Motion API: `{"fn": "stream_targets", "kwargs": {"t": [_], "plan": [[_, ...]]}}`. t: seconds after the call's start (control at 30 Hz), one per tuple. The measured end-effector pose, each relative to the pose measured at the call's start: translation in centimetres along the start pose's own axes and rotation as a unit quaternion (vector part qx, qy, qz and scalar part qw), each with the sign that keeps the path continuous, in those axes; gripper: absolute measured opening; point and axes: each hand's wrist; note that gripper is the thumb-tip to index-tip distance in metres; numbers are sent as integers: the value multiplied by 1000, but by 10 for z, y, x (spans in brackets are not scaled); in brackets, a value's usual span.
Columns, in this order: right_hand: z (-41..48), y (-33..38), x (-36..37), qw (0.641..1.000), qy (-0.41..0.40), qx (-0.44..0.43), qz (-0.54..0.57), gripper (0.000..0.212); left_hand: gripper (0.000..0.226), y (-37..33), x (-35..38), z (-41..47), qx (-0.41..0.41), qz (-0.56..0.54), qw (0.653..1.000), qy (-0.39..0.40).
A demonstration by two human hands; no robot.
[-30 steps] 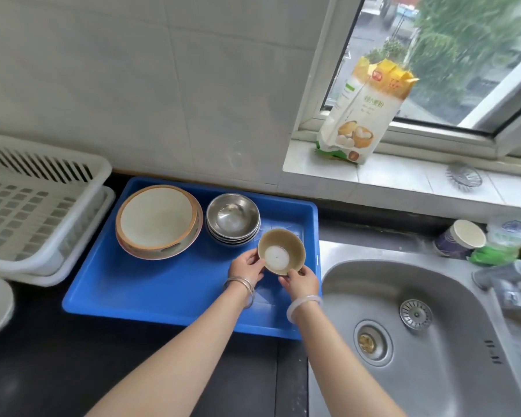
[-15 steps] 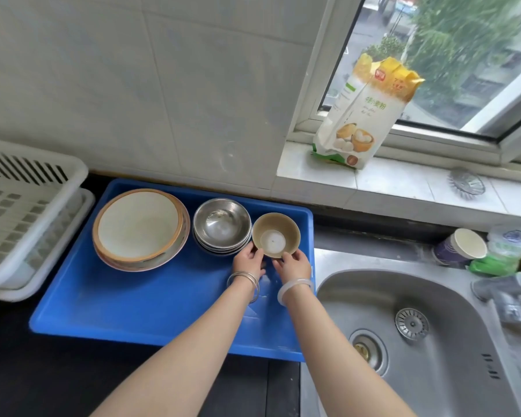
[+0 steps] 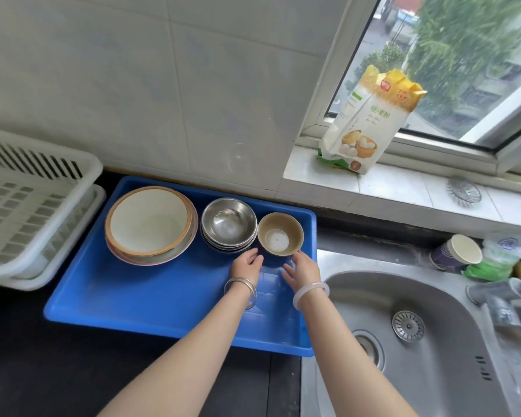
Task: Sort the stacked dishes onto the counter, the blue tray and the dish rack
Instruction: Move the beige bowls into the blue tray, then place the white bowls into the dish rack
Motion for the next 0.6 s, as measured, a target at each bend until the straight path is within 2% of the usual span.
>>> {"fn": "stream_targets", "kwargs": {"t": [0.07,0.17,0.33,0.47,0.6], "plan": [[-15,-6,-3,1000,2,-24,-12,35,37,0,-19,-15,18,49,999,1],[-38,-23,-3,993,5,-89,-80,31,31,-1,-54,-43,54,115,992,-7],[-91,-52,34,951,46,-189,-240,20,27,7,-126,-98,109,155,980,-55],[-138,-84,95,915,145,-233,-297,26,25,27,-199,-140,122,122,970,-170],[-178,-126,168,865,264,-218,-367,23,23,54,-272,-172,140,108,926,-333]]}}
Point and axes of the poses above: each hand's wrist, its own z-axis towards the middle knuckle, its own x-axis out of the palm, y = z × x
